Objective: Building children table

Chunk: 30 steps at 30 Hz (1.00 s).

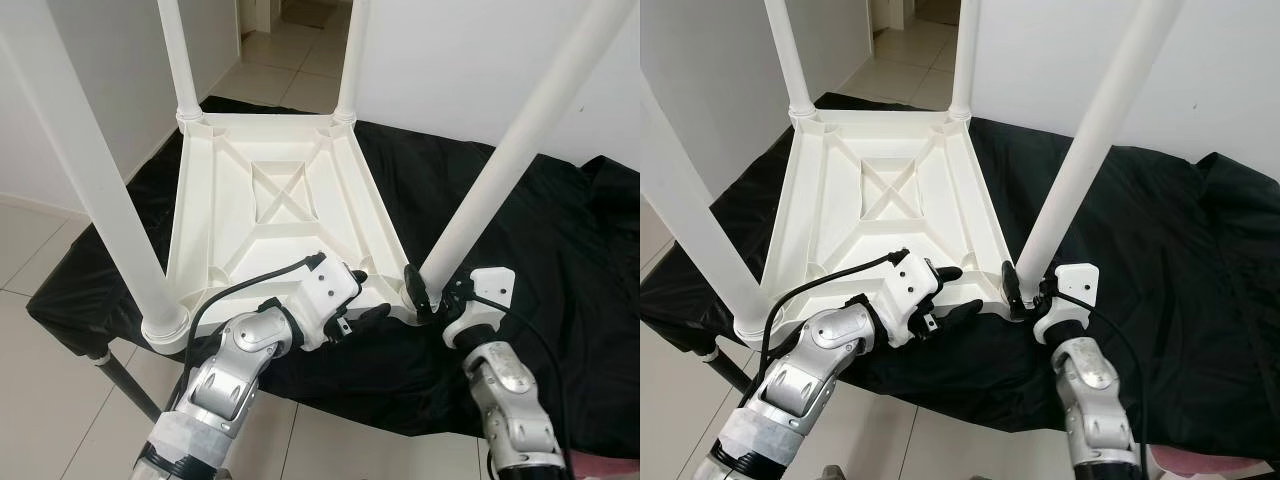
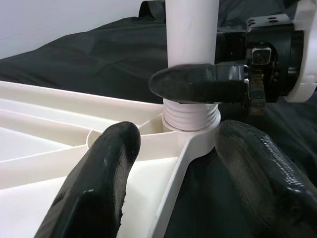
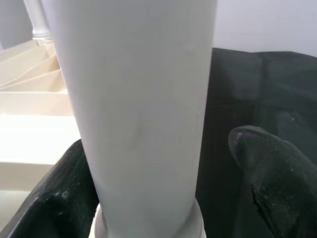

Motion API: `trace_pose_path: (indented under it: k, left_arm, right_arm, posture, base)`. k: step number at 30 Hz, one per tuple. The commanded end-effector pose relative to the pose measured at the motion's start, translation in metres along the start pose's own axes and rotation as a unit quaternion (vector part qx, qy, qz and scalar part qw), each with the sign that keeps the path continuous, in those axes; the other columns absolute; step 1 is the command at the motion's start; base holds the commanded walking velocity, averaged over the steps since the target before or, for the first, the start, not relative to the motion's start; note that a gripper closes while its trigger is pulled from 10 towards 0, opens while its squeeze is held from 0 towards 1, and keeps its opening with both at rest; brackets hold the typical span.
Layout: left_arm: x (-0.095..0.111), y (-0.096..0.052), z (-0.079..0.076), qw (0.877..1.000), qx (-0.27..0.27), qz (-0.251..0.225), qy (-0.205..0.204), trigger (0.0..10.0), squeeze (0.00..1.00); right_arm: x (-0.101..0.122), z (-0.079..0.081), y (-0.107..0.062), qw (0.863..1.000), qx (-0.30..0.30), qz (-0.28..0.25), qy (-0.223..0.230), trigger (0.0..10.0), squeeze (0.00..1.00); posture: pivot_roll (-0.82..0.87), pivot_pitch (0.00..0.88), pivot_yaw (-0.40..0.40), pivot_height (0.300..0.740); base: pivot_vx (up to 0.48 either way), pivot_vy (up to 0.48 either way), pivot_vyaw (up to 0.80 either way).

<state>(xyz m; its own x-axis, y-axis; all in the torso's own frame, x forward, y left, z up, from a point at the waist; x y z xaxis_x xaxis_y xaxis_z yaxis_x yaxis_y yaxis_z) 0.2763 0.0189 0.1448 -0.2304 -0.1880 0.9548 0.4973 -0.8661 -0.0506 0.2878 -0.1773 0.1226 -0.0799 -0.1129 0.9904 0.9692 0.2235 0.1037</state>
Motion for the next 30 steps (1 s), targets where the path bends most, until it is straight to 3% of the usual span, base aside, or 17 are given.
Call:
trace_pose_path:
  k: [1, 4, 8, 9, 10, 12, 13, 26, 27, 30]
  left_arm:
    - [-0.001, 0.003, 0.002, 1.0, 0.018, 0.005, 0.003, 10.0, 0.0]
    - [-0.001, 0.004, 0.003, 1.0, 0.016, 0.004, 0.005, 10.0, 0.0]
    - [0.0, 0.004, 0.002, 1.0, 0.015, 0.003, 0.006, 10.0, 0.0]
    - [0.0, 0.004, 0.002, 1.0, 0.015, 0.003, 0.006, 10.0, 0.0]
    - [0.0, 0.004, 0.002, 1.0, 0.015, 0.003, 0.006, 10.0, 0.0]
    - [0.0, 0.004, 0.002, 1.0, 0.015, 0.003, 0.007, 10.0, 0.0]
    - [0.0, 0.004, 0.002, 1.0, 0.015, 0.003, 0.007, 10.0, 0.0]
    - [0.0, 0.004, 0.001, 1.0, 0.013, 0.002, 0.008, 10.0, 0.0]
    - [0.0, 0.005, 0.002, 1.0, 0.013, 0.002, 0.008, 10.0, 0.0]
    - [0.0, 0.005, 0.002, 1.0, 0.011, 0.002, 0.009, 10.0, 0.0]
  right_arm:
    - [-0.002, 0.0, 0.002, 1.0, 0.019, 0.012, 0.003, 10.0, 0.0]
    - [0.0, 0.005, 0.009, 0.996, 0.086, 0.02, -0.012, 10.0, 0.0]
    - [-0.004, 0.008, 0.015, 0.989, 0.137, 0.036, -0.032, 7.5, 0.0]
    - [-0.004, 0.008, 0.015, 0.989, 0.137, 0.036, -0.032, 7.5, 0.0]
    - [-0.005, 0.009, 0.016, 0.988, 0.145, 0.041, -0.036, 2.4, 0.0]
    - [-0.006, 0.008, 0.017, 0.988, 0.146, 0.043, -0.038, 2.4, 0.0]
    - [-0.007, 0.006, 0.017, 0.988, 0.146, 0.044, -0.038, 0.0, 0.0]
    - [-0.017, -0.003, 0.007, 0.988, 0.14, 0.062, -0.031, 0.0, 0.0]
    - [-0.016, -0.002, 0.007, 0.988, 0.138, 0.06, -0.028, 10.0, 0.0]
    - [-0.014, -0.001, 0.008, 0.991, 0.121, 0.053, -0.017, 10.0, 0.0]
  posture:
    - [-0.06, 0.0, -0.064, 0.74]
    - [-0.06, 0.0, -0.065, 0.74]
    - [-0.06, 0.0, -0.065, 0.74]
    - [-0.06, 0.0, -0.065, 0.74]
    - [-0.06, 0.0, -0.066, 0.74]
    - [-0.05, 0.0, -0.068, 0.74]
    - [-0.05, 0.0, -0.071, 0.74]
    - [-0.05, 0.0, -0.069, 0.74]
    - [-0.06, 0.0, -0.066, 0.74]
    - [-0.06, 0.0, -0.066, 0.74]
  base:
    - [0.0, 0.0, 0.0]
    - [0.0, 0.0, 0.0]
    - [0.0, 0.0, 0.0]
    - [0.0, 0.0, 0.0]
    - [0.0, 0.0, 0.0]
    - [0.0, 0.0, 0.0]
    - [0.0, 0.0, 0.0]
    - [0.0, 0.0, 0.0]
    - [0.0, 0.0, 0.0]
    - [0.0, 0.0, 0.0]
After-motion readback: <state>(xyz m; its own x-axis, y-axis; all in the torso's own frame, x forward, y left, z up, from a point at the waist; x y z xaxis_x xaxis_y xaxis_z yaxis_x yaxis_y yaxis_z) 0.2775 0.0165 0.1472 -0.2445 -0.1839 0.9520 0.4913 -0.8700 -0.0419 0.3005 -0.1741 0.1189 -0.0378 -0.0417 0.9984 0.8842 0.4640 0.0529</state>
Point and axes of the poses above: a point about 5 cm out from each wrist's last joint towards the gripper, its own y axis pointing out of the wrist towards the gripper, its own x axis along the axis of the wrist's last joint, z = x × y, the point moved 2 cm from there along y, pointing out of the wrist towards the gripper, and after that the axes turned 4 degrees about y, right-handed, at the moved point
